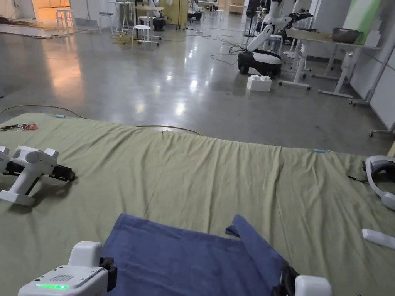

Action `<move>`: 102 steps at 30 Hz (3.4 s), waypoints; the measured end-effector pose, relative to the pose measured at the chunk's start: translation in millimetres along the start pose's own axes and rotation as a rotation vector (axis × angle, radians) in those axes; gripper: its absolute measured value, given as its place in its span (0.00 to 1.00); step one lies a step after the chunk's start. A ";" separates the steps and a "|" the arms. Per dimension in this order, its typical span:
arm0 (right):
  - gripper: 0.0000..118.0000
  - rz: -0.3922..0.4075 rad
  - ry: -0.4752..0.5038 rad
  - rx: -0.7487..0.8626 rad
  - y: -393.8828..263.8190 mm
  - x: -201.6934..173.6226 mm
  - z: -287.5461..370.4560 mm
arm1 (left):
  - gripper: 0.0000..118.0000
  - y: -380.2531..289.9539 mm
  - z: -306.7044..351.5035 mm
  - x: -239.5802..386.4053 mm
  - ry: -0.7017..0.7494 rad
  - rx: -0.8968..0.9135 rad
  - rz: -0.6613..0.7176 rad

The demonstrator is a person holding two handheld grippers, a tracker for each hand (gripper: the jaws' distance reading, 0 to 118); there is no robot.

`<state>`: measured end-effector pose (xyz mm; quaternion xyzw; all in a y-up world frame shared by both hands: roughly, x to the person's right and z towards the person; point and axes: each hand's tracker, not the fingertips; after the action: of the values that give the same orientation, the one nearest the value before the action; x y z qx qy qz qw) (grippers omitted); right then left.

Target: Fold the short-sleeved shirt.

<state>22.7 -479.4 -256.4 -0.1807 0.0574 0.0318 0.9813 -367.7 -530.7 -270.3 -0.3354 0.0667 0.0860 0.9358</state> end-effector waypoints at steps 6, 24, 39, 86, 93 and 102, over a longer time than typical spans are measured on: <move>0.05 0.025 -0.007 -0.090 -15.5 8.2 -29.2 | 0.01 69.1 -86.1 -22.4 -0.008 -0.109 0.030; 0.05 0.054 -0.104 -0.254 -47.0 51.5 -66.4 | 0.58 125.0 -216.7 11.4 0.074 -0.376 -0.118; 0.11 -0.015 -0.153 -0.367 -23.8 99.9 -117.6 | 0.05 144.8 -136.8 10.4 0.036 -0.189 -0.361; 0.04 -0.015 0.041 -0.033 226.6 131.6 -100.4 | 0.05 248.3 80.4 -4.2 -0.006 0.247 -0.108; 0.04 0.043 0.002 0.087 321.1 128.4 -80.7 | 0.05 335.7 110.2 4.2 0.002 0.362 -0.142; 0.04 0.075 -0.056 0.211 429.4 116.3 -75.7 | 0.05 436.7 135.6 13.6 0.064 0.464 -0.177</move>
<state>94.6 -101.2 -491.9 -0.0732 0.0395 0.0673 0.9943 -435.2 -110.4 -438.0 -0.1188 0.0846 -0.0244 0.9890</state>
